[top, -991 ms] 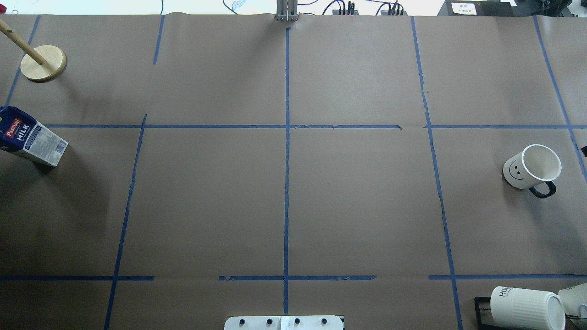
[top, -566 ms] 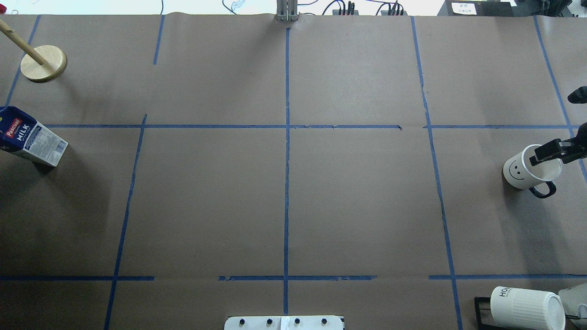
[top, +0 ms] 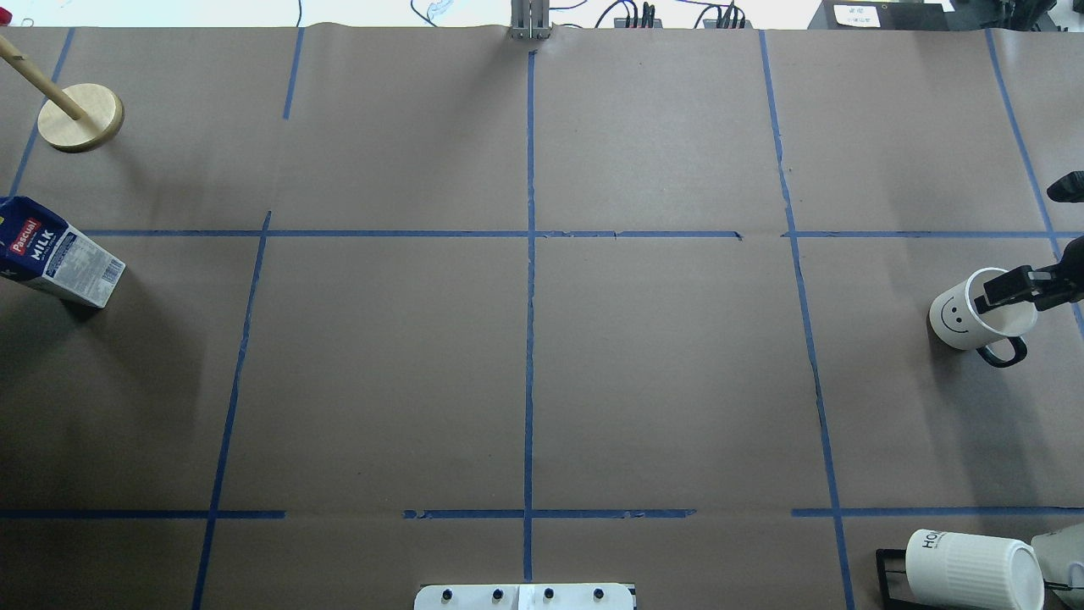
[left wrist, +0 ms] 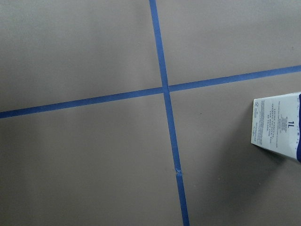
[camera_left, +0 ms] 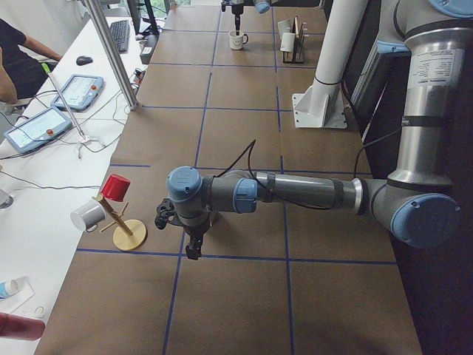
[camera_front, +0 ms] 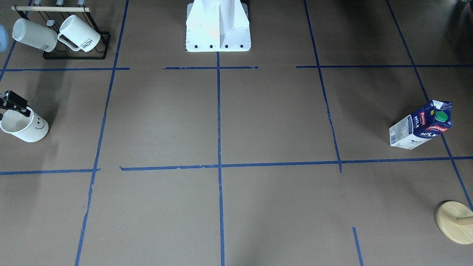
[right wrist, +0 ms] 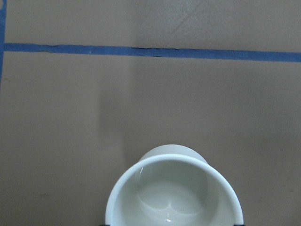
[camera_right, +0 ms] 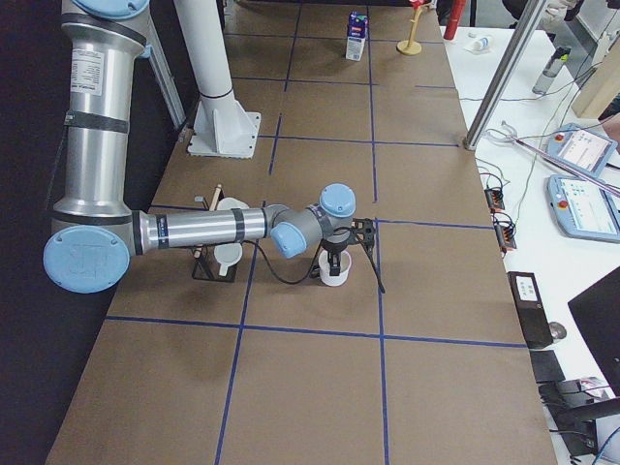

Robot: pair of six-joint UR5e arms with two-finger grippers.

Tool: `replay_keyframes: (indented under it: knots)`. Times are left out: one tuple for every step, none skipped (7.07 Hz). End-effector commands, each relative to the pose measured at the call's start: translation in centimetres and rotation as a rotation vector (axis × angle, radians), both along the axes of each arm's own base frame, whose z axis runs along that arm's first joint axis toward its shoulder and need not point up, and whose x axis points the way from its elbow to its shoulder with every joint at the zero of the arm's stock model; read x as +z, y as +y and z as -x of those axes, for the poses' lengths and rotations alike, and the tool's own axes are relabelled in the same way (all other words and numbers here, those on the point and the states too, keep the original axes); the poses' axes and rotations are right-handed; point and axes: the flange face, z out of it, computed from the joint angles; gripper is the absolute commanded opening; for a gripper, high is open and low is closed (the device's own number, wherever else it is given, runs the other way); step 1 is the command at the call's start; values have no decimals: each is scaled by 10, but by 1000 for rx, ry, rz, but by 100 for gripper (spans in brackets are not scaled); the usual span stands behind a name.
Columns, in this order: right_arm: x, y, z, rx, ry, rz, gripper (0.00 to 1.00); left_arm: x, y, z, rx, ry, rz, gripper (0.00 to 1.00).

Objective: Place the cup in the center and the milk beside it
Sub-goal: 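Lower the right gripper onto the white mug and grasp its rim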

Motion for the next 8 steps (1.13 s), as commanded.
replay_keyframes:
  knots:
    - [-10, -5, -11, 26, -8, -17, 90, 3, 2, 0, -2, 0, 6, 100]
    - [-3, -5, -11, 25, 0, -10, 90, 3, 2, 0, -2, 0, 6, 100]
    - [7, -5, -12, 33, 21, 0, 90, 3, 2, 0, -2, 0, 6, 100]
    - [23, -7, -14, 48, 63, 9, 90, 3, 2, -1, 0, 0, 6, 100]
    - [30, -10, -13, 49, 69, 23, 85, 2, 2, 0, -2, 0, -4, 100]
    - [37, -10, -10, 46, 74, 39, 75, 2, 1, -1, -7, 0, 1, 100]
    - [39, -10, -7, 44, 74, 45, 46, 1, 1, -1, -7, 0, 0, 100]
    - [38, -9, -3, 32, 68, 46, 7, 1, 1, -1, -7, 0, -2, 100]
